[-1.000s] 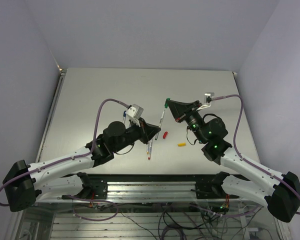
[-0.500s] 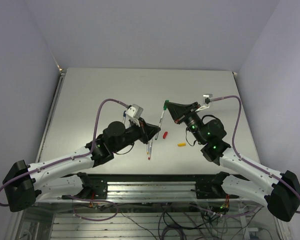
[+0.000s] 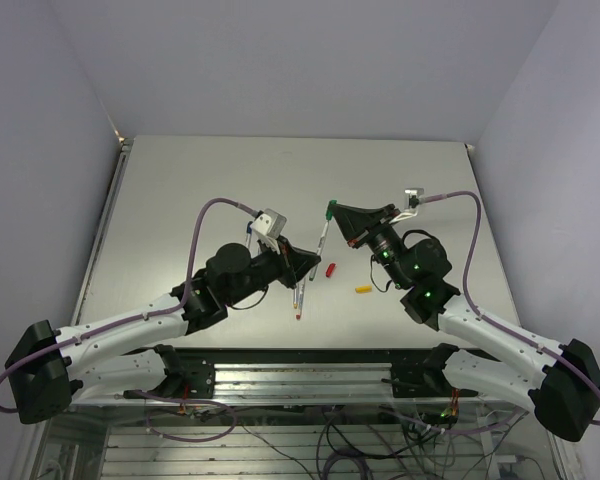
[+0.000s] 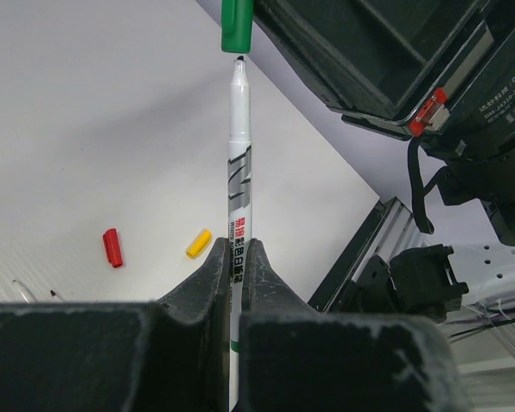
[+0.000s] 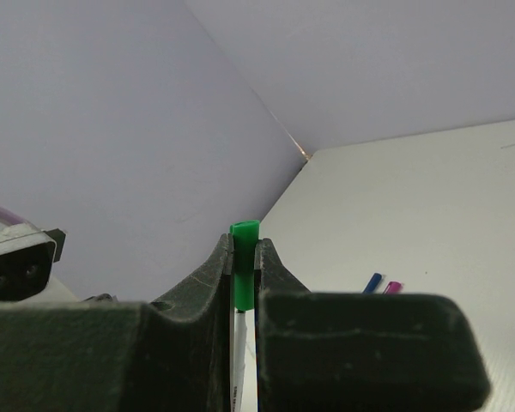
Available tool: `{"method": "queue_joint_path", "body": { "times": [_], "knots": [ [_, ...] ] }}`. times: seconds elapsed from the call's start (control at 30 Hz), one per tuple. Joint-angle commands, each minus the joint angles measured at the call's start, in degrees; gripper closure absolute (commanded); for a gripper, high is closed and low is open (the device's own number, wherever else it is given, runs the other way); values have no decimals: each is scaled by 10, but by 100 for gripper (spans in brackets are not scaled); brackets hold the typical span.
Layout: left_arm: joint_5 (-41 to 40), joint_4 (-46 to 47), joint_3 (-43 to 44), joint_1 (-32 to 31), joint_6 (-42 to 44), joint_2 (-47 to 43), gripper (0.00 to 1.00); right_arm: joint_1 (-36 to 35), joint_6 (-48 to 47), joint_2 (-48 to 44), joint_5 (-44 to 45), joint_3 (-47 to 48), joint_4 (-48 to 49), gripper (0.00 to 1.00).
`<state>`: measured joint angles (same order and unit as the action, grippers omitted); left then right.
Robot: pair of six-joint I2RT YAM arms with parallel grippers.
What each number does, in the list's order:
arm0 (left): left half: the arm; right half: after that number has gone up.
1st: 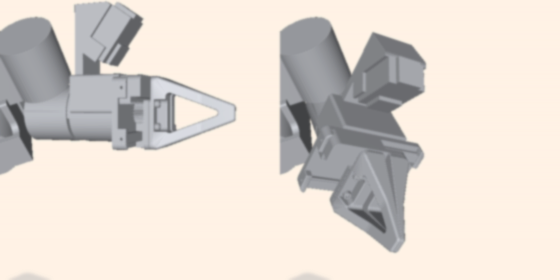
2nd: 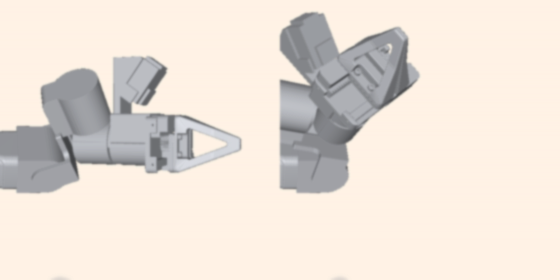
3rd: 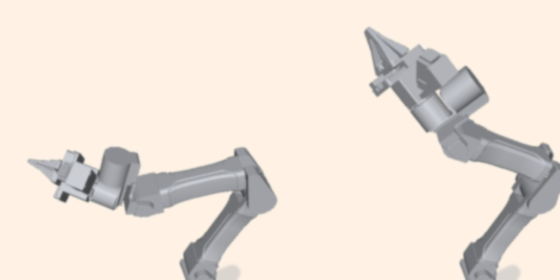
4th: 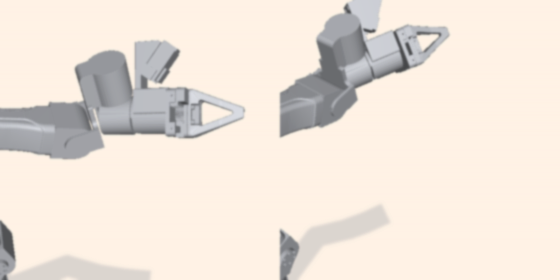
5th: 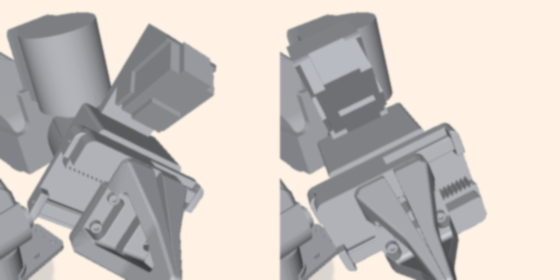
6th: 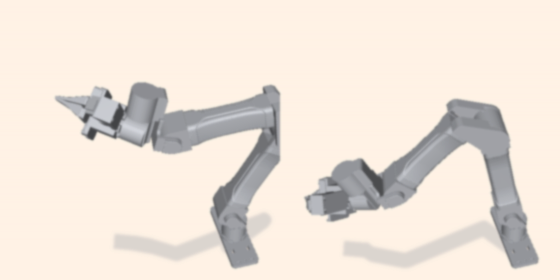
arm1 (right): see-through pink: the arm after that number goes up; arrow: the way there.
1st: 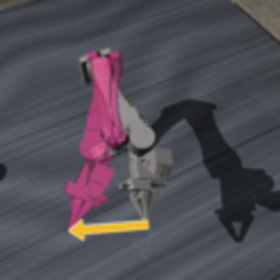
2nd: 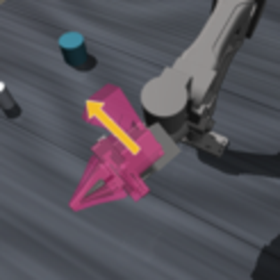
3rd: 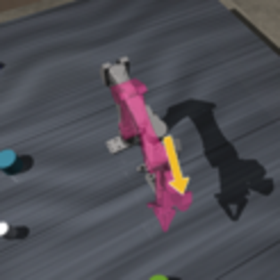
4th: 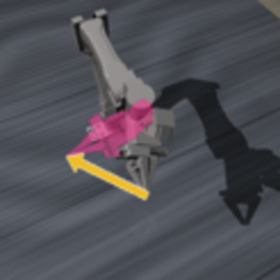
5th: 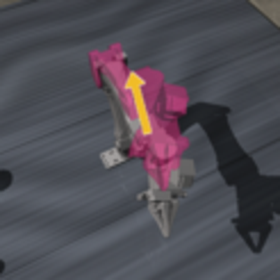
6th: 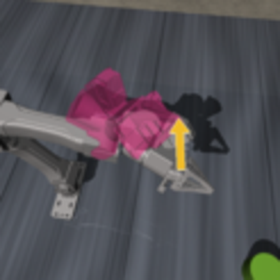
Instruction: Insert the pens into the pen caps
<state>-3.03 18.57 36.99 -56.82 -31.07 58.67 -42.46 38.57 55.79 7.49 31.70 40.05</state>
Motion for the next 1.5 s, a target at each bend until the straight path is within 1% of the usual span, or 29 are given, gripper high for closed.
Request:
{"method": "queue_joint_path", "body": {
  "times": [0.0, 0.5, 0.77, 1.0, 1.13, 1.33, 1.47],
  "knots": [
    [-4, 15, -3, 0, 2, -8, 93, -3, 0, -4, 6, -2, 20, 100],
    [-18, 34, -2, 0, 2, -5, 93, -13, 15, 7, -10, -16, 20, 100],
    [-45, 55, -8, 0, -1, -17, 93, -27, 22, 8, -15, -29, 10, 100],
    [-76, 96, -15, 1, -10, -7, 93, -29, 32, 19, -84, -21, -8, 100],
    [-92, 110, -6, 1, 0, -4, 93, -32, 29, 24, -100, -6, -55, 100],
    [-126, 107, 16, 3, 19, -9, 93, -39, 18, 33, -86, 10, -148, 100],
    [-130, 115, 25, 13, 21, -13, 93, -44, 14, 35, -74, 16, -202, 100]
  ]
}}
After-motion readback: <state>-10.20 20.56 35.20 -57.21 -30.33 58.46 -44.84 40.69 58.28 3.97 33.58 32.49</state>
